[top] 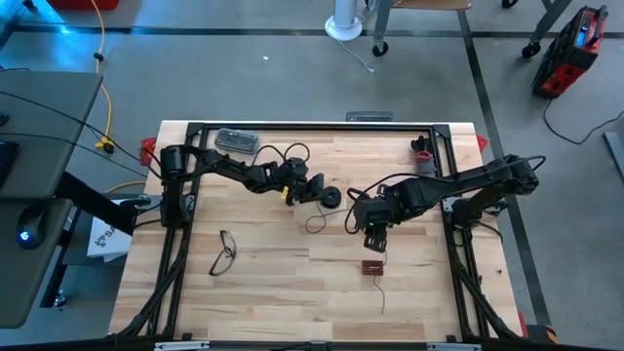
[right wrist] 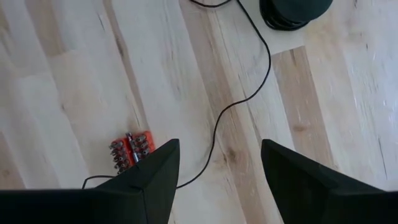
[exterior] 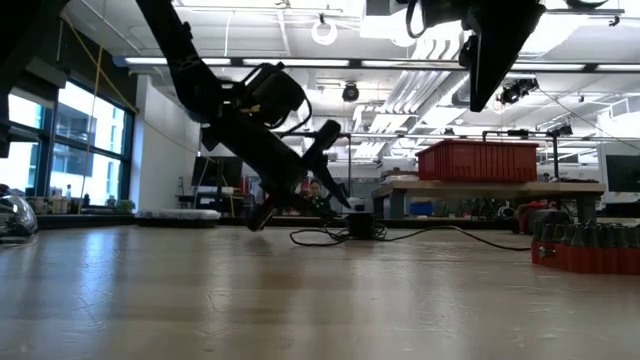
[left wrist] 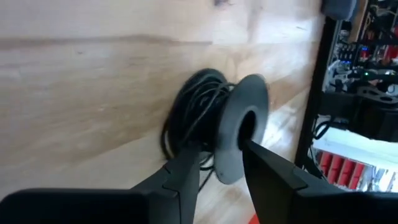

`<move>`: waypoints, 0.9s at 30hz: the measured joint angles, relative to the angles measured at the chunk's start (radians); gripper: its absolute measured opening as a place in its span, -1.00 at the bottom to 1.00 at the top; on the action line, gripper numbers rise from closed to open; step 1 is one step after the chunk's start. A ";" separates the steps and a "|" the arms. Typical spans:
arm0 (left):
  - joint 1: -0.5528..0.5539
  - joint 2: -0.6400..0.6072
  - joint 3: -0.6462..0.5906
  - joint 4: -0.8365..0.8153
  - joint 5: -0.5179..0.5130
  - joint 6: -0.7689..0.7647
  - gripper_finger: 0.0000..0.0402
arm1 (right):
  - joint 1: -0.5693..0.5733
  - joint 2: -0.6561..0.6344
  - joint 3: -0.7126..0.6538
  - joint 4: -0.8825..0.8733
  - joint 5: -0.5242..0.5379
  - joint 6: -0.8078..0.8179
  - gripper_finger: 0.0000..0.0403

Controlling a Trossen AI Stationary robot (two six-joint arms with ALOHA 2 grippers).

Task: Coil cords
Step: Uncoil the black wire from the spool

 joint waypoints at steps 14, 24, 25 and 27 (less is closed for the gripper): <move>0.047 -0.109 0.016 0.006 0.076 0.093 -0.98 | 0.001 -0.026 0.000 -0.014 0.037 -0.008 0.09; 0.124 -0.536 0.019 -0.032 0.664 -0.090 -0.99 | -0.070 -0.163 0.000 0.132 0.186 -0.028 0.09; 0.128 -0.580 0.019 -0.060 0.699 -0.134 -1.00 | -0.084 -0.173 0.000 0.173 0.173 -0.045 0.09; 0.136 -0.647 0.019 -0.126 0.769 -0.201 -1.00 | -0.108 -0.183 0.000 0.263 0.139 -0.087 0.09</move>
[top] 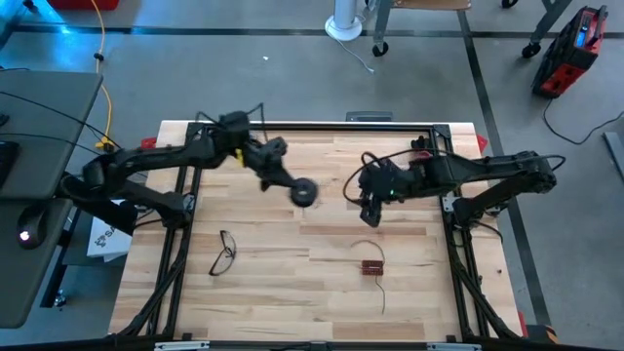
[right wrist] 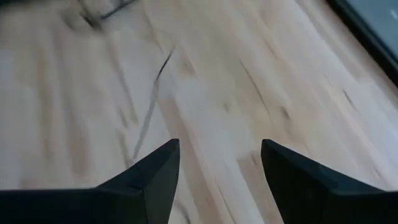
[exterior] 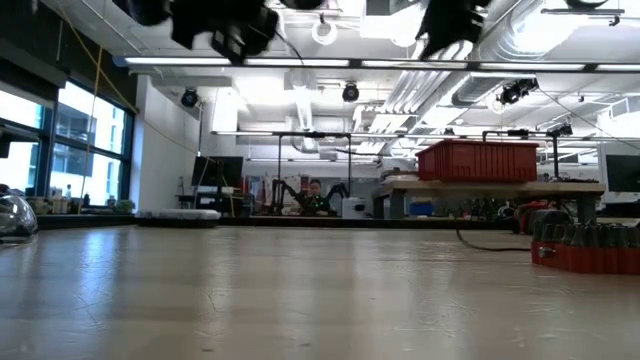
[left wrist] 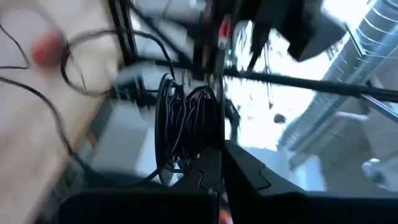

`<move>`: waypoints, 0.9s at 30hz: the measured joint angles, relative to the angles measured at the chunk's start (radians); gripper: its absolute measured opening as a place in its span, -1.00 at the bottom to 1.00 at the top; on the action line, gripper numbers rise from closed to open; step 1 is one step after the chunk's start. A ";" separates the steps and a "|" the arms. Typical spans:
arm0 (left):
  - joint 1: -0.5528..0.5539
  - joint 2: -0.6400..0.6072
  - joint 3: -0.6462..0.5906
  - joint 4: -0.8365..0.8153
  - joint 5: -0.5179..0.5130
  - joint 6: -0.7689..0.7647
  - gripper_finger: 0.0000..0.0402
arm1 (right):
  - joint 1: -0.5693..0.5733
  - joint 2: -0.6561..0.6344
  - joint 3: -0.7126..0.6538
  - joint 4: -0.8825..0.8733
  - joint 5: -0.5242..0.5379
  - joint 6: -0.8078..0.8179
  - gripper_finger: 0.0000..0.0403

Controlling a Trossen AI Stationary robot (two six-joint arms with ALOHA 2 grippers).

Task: Coil cords
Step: Uncoil the black wire from the spool

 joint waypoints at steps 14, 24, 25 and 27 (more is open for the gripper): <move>0.012 -0.075 0.074 0.161 -0.100 -0.085 -1.00 | -0.143 0.035 0.000 0.609 -0.277 -0.245 0.09; 0.044 -0.072 0.272 0.036 -0.208 0.010 -1.00 | -0.180 0.047 0.000 0.730 -0.366 -0.253 0.09; 0.048 -0.073 0.287 0.024 -0.212 0.029 -1.00 | -0.180 0.047 0.000 0.746 -0.367 -0.254 0.09; 0.049 -0.073 0.310 -0.002 -0.220 0.052 -1.00 | -0.180 0.046 0.000 0.778 -0.368 -0.270 0.09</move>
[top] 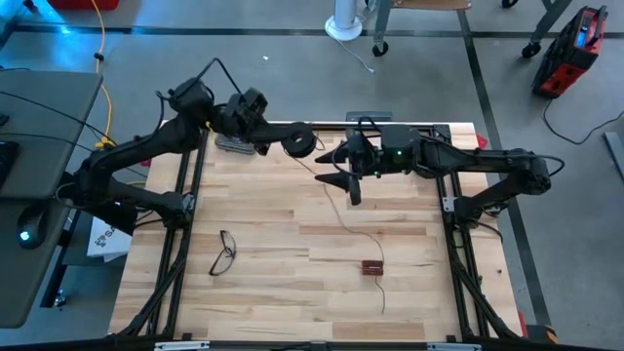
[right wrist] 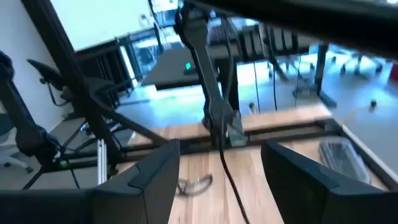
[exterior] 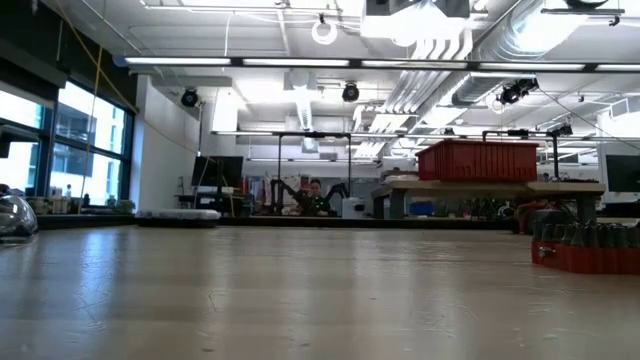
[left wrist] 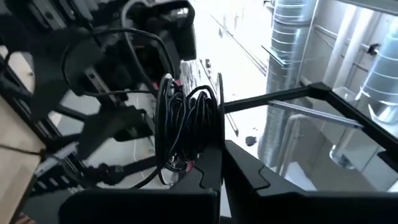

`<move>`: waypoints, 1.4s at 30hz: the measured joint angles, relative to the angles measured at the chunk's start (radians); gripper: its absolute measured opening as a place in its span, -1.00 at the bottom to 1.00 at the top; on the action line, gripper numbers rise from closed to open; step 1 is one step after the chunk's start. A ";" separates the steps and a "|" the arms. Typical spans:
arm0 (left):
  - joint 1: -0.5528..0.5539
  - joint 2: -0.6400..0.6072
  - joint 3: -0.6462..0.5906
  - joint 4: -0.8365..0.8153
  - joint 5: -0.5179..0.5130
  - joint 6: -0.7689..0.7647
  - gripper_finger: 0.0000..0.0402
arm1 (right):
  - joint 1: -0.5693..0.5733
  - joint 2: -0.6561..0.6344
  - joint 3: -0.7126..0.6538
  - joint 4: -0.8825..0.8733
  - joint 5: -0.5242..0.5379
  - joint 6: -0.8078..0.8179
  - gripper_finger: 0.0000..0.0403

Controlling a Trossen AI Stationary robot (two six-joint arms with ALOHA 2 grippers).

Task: Coil cords
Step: Uncoil the black wire from the spool

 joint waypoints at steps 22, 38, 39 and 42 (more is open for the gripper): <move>-0.001 0.000 0.018 -0.044 -0.062 0.073 -1.00 | 0.034 0.046 0.000 0.071 0.191 -0.035 0.02; -0.005 0.010 0.018 -0.043 -0.091 0.079 -1.00 | 0.042 0.074 0.000 0.126 0.205 -0.044 -0.32; -0.005 0.010 0.018 -0.044 -0.091 0.080 -1.00 | 0.046 0.074 0.000 0.124 0.213 -0.045 -0.39; -0.005 0.010 0.018 -0.043 -0.104 0.080 -1.00 | 0.061 0.076 0.000 0.126 0.226 -0.052 -0.74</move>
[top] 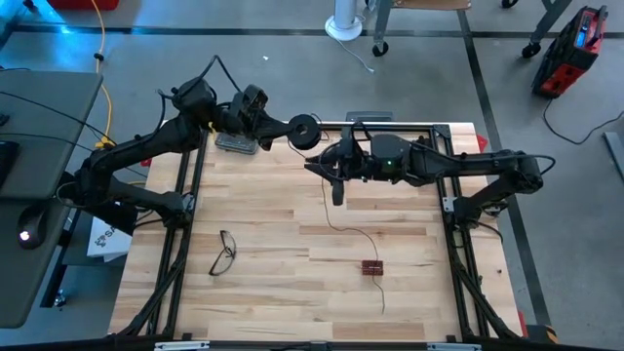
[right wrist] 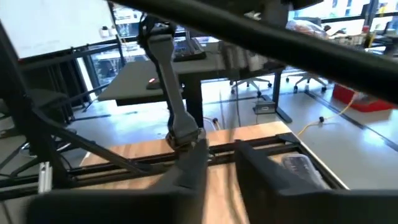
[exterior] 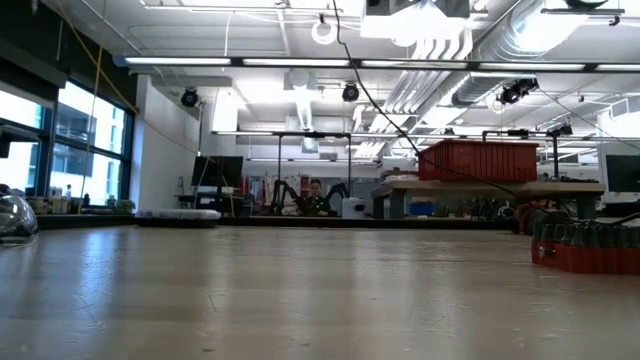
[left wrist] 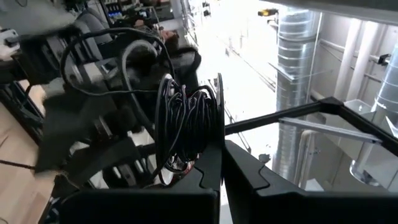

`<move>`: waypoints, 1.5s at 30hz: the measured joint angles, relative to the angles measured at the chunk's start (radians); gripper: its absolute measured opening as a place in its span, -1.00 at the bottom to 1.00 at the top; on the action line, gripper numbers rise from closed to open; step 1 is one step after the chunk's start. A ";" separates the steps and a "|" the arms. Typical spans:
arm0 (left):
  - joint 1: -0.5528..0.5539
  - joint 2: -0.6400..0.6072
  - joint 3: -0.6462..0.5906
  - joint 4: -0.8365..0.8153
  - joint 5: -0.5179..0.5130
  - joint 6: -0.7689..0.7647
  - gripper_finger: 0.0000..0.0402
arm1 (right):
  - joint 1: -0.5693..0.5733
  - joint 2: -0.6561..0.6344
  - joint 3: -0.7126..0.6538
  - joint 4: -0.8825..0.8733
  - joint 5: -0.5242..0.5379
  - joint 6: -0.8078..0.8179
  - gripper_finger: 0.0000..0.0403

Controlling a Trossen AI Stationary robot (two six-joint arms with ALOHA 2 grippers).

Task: Coil cords
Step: Uncoil the black wire from the spool

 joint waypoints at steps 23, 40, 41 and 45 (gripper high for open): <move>-0.207 -0.012 0.232 -0.264 -0.084 -0.059 -1.00 | -0.214 0.037 0.000 0.169 0.000 0.091 -1.00; -0.113 -0.055 0.379 -0.763 -0.104 0.209 -1.00 | -0.306 -0.264 0.000 -0.321 0.071 -0.043 -1.00; -0.095 -0.058 0.378 -0.781 -0.108 0.230 -1.00 | -0.306 -0.286 0.000 -0.358 0.078 -0.042 -1.00; 0.006 -0.073 0.378 -0.780 -0.111 0.278 -1.00 | -0.282 -0.344 0.000 -0.520 0.073 -0.005 -1.00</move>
